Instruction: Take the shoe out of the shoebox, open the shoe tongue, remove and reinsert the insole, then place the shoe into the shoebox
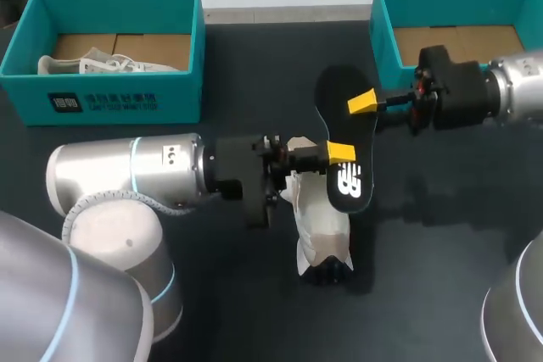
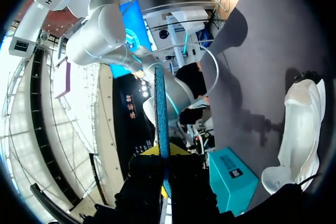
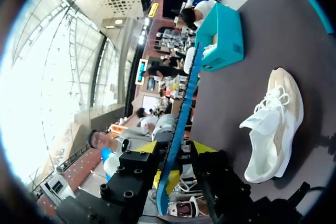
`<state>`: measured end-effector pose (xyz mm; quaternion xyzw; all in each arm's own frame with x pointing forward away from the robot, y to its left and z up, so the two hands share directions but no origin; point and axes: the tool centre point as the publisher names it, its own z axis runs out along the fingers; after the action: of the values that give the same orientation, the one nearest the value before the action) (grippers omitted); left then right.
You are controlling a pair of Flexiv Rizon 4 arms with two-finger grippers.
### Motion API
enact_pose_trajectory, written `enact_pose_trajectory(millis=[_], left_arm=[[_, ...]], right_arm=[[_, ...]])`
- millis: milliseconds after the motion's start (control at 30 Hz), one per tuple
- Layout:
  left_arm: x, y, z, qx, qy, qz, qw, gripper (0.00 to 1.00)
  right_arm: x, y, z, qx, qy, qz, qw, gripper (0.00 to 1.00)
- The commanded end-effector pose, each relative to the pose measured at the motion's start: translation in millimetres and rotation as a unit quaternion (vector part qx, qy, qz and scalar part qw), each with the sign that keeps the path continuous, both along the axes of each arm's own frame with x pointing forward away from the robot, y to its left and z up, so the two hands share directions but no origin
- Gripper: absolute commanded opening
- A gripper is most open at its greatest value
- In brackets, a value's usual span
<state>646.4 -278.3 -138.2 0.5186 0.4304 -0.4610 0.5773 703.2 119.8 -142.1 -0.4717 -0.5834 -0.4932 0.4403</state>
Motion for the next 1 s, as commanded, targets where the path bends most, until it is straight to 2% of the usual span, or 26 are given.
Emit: enact_pose_trajectory(millis=[33, 67, 300, 333, 367, 400, 433, 600, 800, 1000], left_arm=[[-0.5, -6, 1, -0.001, -0.002, 0.001, 1.0, 0.0], [-0.6, -6, 2, -0.002, -0.003, 0.0, 1.0, 0.0], [-1.4, -4, -2, 0.006, 0.001, 0.0, 1.0, 0.0], [-1.2, -4, -2, 0.007, 0.007, 0.001, 1.0, 0.09], [-0.8, -3, -2, 0.006, 0.013, 0.002, 1.0, 0.43], [-0.5, -2, -2, 0.01, 0.014, 0.001, 1.0, 0.83], [-0.4, -1, -2, 0.011, 0.015, 0.0, 1.0, 1.0], [-0.2, 12, -3, 0.031, 0.029, -0.007, 0.999, 1.0], [10.8, 38, -9, 0.065, 0.055, 0.01, 0.996, 1.0], [19.4, 54, -3, 0.155, 0.08, 0.02, 0.985, 1.0]], right_arm=[[5.4, 5, -3, 0.002, 0.002, 0.002, 1.0, 0.05], [5.6, 5, -3, 0.002, 0.001, 0.003, 1.0, 0.0], [5.9, 4, -2, 0.0, -0.006, -0.007, 1.0, 0.0], [5.9, 3, -1, 0.0, -0.008, -0.007, 1.0, 0.0], [6.0, 3, -2, 0.0, -0.01, -0.009, 1.0, 0.0], [6.4, 2, -1, 0.0, -0.012, -0.008, 1.0, 0.0], [6.7, 2, -1, 0.001, -0.012, -0.008, 1.0, 0.0], [8.8, -3, -6, 0.002, -0.011, -0.01, 1.0, 0.0], [9.2, -9, -15, 0.006, -0.005, -0.01, 1.0, 0.0], [7.9, -11, -29, 0.014, 0.01, -0.007, 1.0, 0.0]])
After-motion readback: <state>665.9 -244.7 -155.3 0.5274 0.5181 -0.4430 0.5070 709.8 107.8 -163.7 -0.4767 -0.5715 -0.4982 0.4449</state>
